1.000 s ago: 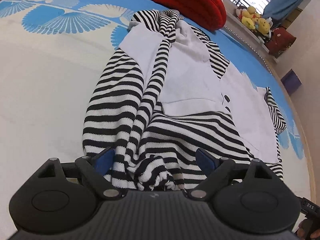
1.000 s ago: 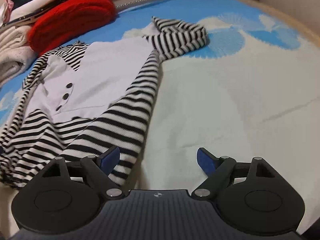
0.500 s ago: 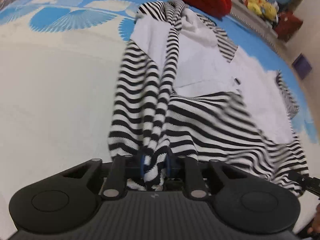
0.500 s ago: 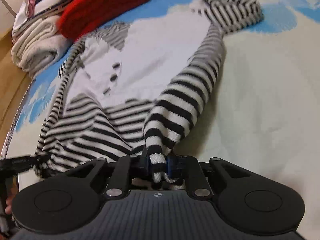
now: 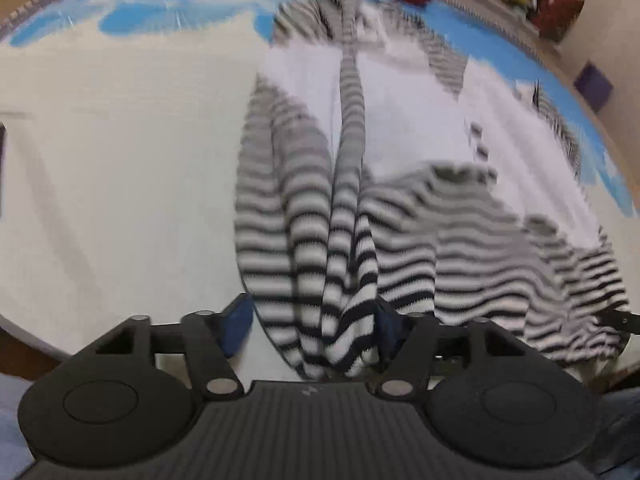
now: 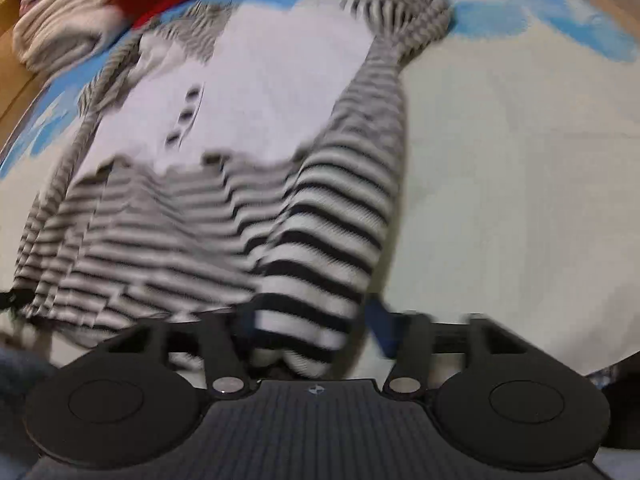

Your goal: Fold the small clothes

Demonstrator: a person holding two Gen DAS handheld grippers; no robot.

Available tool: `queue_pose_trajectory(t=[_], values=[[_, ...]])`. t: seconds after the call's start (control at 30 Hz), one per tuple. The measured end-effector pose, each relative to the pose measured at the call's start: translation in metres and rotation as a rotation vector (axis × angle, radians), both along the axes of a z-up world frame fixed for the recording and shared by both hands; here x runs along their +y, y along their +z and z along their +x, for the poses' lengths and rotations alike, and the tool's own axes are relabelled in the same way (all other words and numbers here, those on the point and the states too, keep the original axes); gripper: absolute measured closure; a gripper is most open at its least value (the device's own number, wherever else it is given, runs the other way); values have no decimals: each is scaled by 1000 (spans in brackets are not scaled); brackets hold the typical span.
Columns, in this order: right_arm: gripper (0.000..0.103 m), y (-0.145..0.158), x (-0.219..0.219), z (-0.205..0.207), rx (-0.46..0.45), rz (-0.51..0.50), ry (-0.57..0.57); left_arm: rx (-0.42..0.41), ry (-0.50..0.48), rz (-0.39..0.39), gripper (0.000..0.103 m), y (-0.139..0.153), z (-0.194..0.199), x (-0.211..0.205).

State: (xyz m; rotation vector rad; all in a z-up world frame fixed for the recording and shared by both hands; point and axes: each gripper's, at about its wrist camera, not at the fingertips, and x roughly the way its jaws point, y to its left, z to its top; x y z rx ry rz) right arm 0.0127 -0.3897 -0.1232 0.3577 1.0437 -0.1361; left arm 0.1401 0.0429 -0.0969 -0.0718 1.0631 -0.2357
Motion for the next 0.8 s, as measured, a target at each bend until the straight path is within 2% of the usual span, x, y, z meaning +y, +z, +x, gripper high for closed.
queue_pose_trajectory(t=[0.03, 0.07, 0.17, 0.2, 0.3, 0.37, 0.5, 0.57, 0.67, 0.7, 0.77, 0.8], values=[[26, 9, -2, 0, -29, -32, -10, -31, 10, 14, 20, 9, 1, 2], [25, 19, -4, 1, -62, -74, -30, -68, 20, 30, 17, 19, 4, 4], [24, 49, -8, 12, -145, -165, -68, -175, 19, 58, 16, 57, 32, -1], [23, 55, -10, 23, -175, -173, -77, -198, 21, 58, 16, 71, 48, -6], [21, 73, -6, 66, -259, -155, -94, -256, 6, 55, 3, 100, 98, -31], [20, 75, -1, 102, -316, -115, -106, -284, 6, 66, 2, 111, 145, -54], [20, 48, -7, 162, -305, -42, -195, -273, -2, 99, 2, 103, 235, -101], [21, 32, -9, 181, -242, -78, -204, -256, -12, 121, 1, 86, 287, -128], [21, 24, -10, 199, -222, -116, -192, -189, 8, 155, 1, 50, 363, -161], [21, 24, -11, 200, -225, -124, -192, -167, 31, 169, 6, 37, 380, -166], [21, 22, -7, 205, -231, -149, -175, -134, 90, 191, 52, 12, 410, -166], [21, 21, -5, 209, -226, -166, -156, -101, 94, 174, 98, 5, 418, -159]])
